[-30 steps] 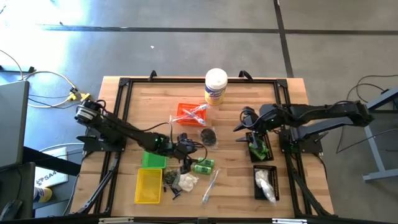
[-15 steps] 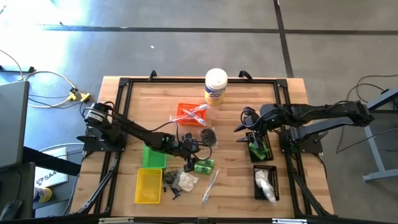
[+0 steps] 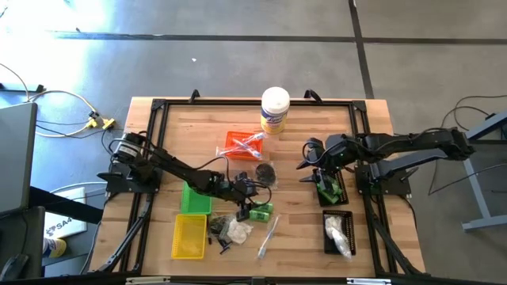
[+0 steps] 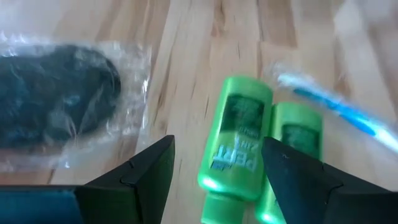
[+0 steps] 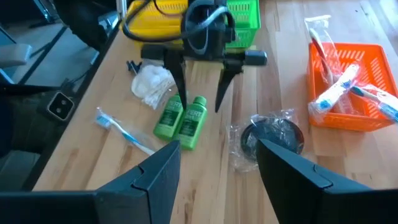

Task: Pick & Place Travel size toiletries
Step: Put the green shampoo into the top black bin

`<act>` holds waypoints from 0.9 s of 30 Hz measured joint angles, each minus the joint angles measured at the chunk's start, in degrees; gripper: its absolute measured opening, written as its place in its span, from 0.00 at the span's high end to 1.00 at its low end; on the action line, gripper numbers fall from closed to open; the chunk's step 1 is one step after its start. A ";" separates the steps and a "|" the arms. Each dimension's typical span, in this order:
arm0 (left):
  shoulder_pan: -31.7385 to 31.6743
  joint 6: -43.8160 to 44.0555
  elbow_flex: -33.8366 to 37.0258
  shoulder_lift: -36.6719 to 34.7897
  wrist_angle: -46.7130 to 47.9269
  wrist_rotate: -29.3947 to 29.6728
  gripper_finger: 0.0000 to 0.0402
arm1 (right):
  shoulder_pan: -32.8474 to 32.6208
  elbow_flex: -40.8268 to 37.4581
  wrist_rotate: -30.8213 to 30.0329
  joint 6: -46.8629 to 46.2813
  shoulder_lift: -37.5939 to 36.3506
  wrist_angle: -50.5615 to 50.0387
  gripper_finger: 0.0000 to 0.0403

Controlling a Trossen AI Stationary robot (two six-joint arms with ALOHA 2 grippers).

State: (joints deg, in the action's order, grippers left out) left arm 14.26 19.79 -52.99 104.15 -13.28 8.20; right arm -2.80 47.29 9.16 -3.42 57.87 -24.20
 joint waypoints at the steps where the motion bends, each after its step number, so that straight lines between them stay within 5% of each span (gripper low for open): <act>1: 0.00 0.00 0.12 0.14 0.53 -0.05 0.42 | 0.01 0.00 0.01 0.00 0.16 0.03 0.50; 27: 1.14 1.51 -0.13 4.64 -1.68 -1.01 0.42 | 0.01 0.00 -0.01 0.00 0.24 -0.45 0.50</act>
State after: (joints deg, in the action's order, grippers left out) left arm 15.40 21.30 -53.12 108.79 -14.96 7.19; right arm -2.79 47.29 9.14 -3.42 58.11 -24.65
